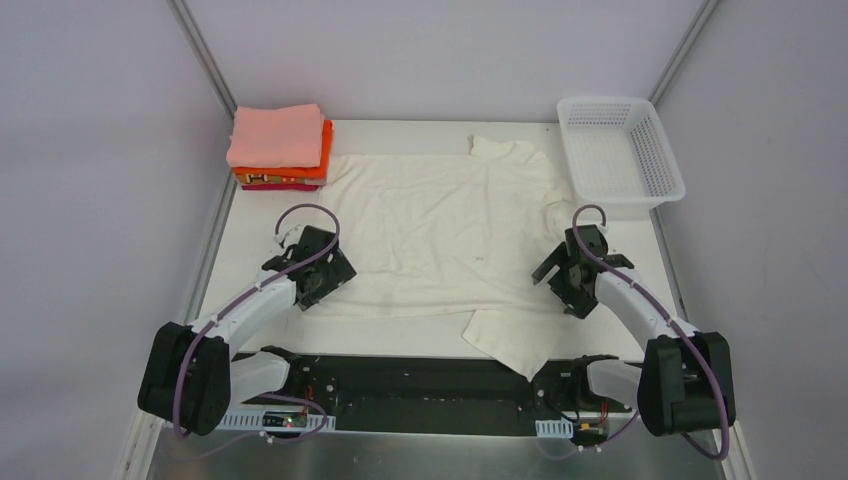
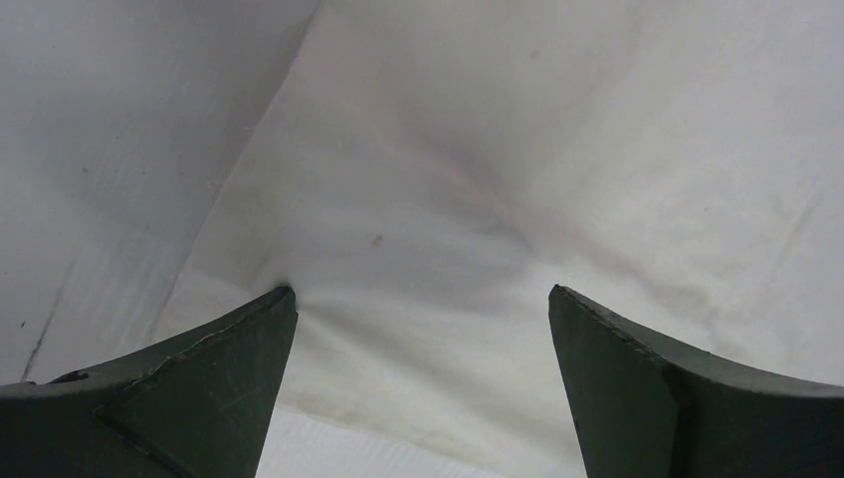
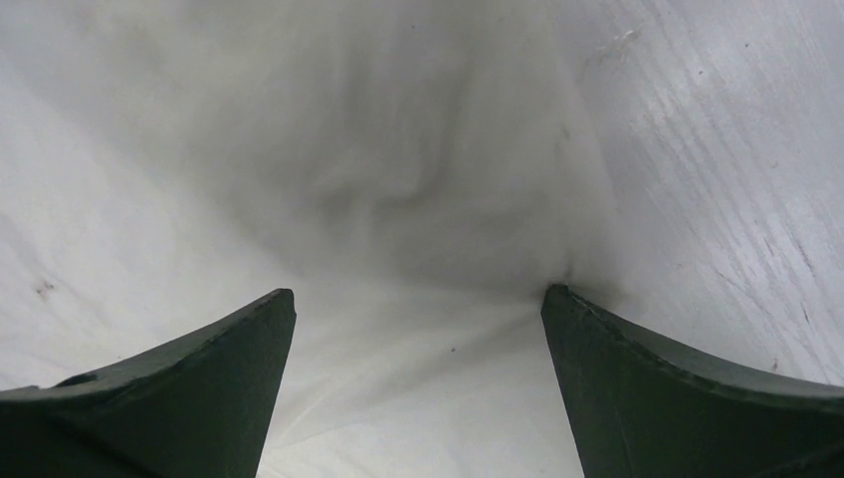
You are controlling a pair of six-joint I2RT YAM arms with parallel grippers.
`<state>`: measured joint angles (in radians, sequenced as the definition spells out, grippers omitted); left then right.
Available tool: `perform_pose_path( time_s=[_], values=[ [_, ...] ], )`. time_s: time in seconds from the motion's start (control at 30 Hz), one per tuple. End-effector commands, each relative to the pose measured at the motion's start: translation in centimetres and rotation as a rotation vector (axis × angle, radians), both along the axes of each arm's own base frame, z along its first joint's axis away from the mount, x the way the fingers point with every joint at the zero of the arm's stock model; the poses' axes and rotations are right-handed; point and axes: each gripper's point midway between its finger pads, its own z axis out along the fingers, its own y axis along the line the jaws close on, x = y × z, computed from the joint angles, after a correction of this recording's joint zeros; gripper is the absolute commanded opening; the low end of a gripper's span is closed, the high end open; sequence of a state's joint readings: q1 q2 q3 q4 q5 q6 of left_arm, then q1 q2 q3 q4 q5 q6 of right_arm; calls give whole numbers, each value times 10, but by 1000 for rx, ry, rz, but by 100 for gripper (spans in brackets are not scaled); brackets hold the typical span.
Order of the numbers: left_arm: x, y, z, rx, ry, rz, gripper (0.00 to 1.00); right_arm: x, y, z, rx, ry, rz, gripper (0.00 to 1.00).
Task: Fold and stack the t-shirts
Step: Flatten out the tshirt
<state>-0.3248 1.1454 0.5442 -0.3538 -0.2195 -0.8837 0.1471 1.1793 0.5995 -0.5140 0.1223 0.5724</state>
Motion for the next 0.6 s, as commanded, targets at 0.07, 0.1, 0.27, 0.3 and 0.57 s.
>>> perform_pose_path(
  time_s=[0.07,0.1,0.27,0.3,0.57],
  values=[
    [-25,10,15,11,69,20,99,-15,-1,27,8,3,42,100],
    [-24,10,23,3,45,14,99,-14,0,37,10,-21,53,100],
    [-28,26,55,40,-33,82,99,-12,14,83,14,-135,143,100],
    [-32,32,57,57,-32,114,99,-14,17,89,1,-149,165,100],
    [-73,58,41,112,73,315,86,-35,36,88,-13,-129,280,100]
  ],
)
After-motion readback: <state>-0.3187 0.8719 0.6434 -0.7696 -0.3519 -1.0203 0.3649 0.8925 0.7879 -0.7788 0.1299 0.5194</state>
